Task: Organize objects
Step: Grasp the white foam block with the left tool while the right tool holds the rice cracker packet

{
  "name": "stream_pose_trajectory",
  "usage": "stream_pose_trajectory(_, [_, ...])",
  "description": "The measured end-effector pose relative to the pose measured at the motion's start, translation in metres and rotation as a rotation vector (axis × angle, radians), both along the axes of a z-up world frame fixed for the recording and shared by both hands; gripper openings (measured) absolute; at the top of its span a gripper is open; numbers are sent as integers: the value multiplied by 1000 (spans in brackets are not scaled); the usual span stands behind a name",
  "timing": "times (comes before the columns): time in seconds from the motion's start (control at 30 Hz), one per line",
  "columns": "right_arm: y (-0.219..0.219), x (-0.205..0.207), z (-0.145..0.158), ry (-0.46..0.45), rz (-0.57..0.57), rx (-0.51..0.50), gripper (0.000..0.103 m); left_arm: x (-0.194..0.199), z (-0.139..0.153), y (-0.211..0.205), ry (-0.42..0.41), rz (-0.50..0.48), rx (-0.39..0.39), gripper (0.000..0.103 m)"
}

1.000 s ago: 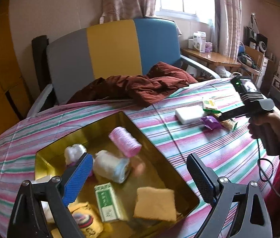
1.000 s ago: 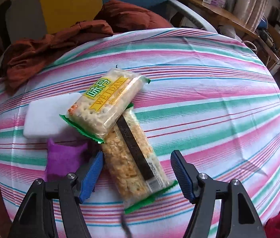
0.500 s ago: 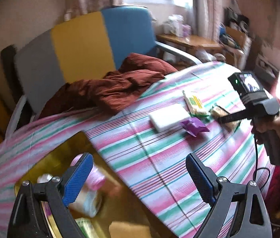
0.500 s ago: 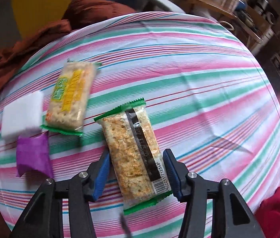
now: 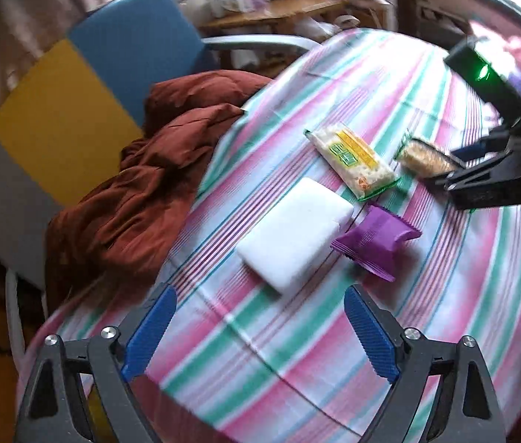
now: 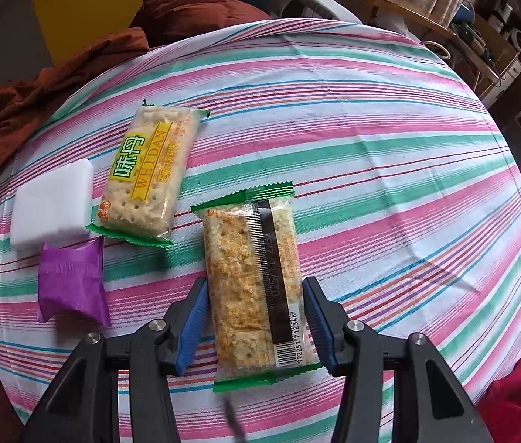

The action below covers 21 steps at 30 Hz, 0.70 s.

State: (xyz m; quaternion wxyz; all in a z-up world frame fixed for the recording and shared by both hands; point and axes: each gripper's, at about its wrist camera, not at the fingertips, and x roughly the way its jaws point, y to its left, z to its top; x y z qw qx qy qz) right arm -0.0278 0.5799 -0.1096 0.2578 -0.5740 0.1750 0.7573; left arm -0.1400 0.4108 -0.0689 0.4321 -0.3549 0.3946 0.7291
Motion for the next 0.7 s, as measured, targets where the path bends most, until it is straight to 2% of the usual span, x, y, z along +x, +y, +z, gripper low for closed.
stream_pose_trajectory(0.17, [2,2,0,-2,0,-8,51,-6,-22,24,41,-109,-57,92])
stream_pose_trajectory(0.33, [5,4,1,-3,-1,-13,51,-11,-38,39,37,-185,-91,92])
stream_pose_trajectory(0.4, [5,5,2,-5,1,-10,51,-13,-43,43,38,-217,-107,83])
stream_pose_trajectory(0.47, [6,6,2,-5,1,-10,51,-15,-47,46,35,-236,-112,80])
stream_pose_trajectory(0.7, [10,11,4,2,0,-17,51,-28,-48,48,-64,-198,-95,78])
